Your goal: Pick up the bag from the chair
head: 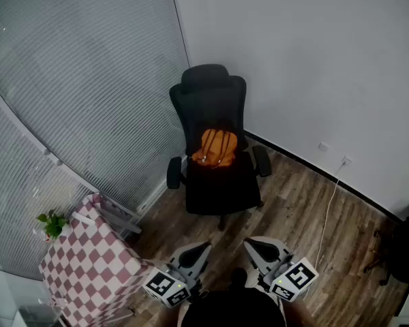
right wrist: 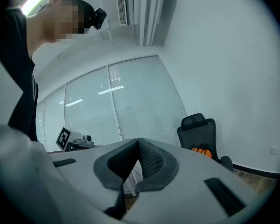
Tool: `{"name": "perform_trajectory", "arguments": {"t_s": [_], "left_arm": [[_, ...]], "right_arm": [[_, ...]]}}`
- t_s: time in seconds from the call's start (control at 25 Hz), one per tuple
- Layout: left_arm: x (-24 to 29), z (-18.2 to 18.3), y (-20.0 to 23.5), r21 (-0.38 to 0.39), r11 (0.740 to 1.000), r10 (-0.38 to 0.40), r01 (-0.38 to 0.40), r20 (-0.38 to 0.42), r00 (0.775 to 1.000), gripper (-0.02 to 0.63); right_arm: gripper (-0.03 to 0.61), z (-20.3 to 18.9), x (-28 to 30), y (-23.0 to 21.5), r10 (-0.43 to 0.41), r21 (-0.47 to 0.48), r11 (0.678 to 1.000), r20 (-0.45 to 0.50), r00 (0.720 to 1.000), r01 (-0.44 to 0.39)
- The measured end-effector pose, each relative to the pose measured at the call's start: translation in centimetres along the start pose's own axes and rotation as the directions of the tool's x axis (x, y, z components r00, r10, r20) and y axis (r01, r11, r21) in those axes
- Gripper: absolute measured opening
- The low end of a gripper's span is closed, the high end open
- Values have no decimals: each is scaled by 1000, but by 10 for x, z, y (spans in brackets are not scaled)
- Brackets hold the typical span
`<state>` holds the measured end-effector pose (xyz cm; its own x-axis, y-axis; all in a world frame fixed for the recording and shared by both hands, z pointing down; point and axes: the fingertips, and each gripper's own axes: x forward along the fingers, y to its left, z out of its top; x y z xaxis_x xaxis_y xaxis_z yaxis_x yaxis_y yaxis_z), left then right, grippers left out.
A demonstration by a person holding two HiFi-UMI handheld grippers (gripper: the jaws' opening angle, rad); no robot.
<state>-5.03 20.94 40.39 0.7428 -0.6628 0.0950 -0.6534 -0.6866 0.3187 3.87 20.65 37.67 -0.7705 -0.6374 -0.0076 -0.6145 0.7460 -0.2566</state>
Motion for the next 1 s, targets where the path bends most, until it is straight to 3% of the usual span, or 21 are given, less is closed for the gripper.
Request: {"name": "perform_trajectory", "arguments": {"t_s": [0.4,0.64,0.8,1.0], "left_arm": [[-5,-9,-4,1,1000,14,-14,-21,1000,34],[3,-13,-9,7,1000,27,-27,-34,999,34],[10,-20,-14,2,999,38,-38,-38,999,34],[8,-37,-19,-2,999,49,-50,-80,996,34]], "right_arm": [[18,-11,1,12,34,-16,999,-18,999,-34],[18,-15,-7,0,45,60,997,1,999,-45],[18,-15,-14,-11,36,55,998,-1,999,-36],[18,-16,-14,-11,99,89,991,-17,995,-97]]}}
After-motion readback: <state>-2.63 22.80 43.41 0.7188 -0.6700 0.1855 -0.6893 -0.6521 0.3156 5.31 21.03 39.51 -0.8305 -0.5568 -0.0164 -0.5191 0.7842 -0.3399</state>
